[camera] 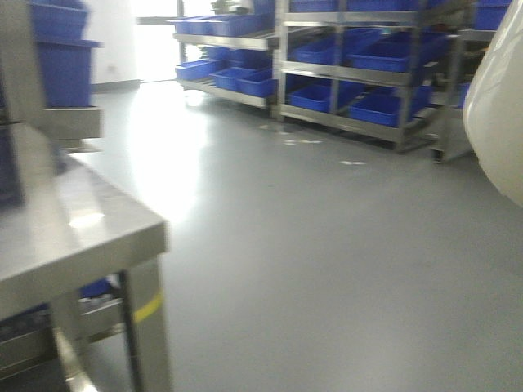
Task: Move white bin to right shelf second layer
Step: 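Drive down the aisle holding the white bin in the right gripper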
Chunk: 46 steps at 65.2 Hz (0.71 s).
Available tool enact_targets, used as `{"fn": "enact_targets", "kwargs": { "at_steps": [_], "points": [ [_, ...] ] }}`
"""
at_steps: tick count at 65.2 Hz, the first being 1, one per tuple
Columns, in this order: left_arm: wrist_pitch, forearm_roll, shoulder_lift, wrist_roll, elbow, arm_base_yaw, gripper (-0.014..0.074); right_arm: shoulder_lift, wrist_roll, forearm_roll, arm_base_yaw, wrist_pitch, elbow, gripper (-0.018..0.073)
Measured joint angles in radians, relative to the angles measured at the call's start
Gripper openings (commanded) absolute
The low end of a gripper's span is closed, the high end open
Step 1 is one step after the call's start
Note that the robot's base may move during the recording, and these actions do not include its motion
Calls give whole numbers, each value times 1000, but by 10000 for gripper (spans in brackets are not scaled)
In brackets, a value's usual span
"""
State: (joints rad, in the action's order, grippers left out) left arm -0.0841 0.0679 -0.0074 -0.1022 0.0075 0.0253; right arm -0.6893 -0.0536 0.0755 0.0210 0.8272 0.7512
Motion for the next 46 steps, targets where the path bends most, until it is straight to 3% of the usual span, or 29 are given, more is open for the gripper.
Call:
{"fn": "enact_targets", "kwargs": {
  "at_steps": [46],
  "points": [
    [0, 0, 0, 0, 0, 0, 85, 0, 0, 0, 6, 0, 0, 68]
  ]
}}
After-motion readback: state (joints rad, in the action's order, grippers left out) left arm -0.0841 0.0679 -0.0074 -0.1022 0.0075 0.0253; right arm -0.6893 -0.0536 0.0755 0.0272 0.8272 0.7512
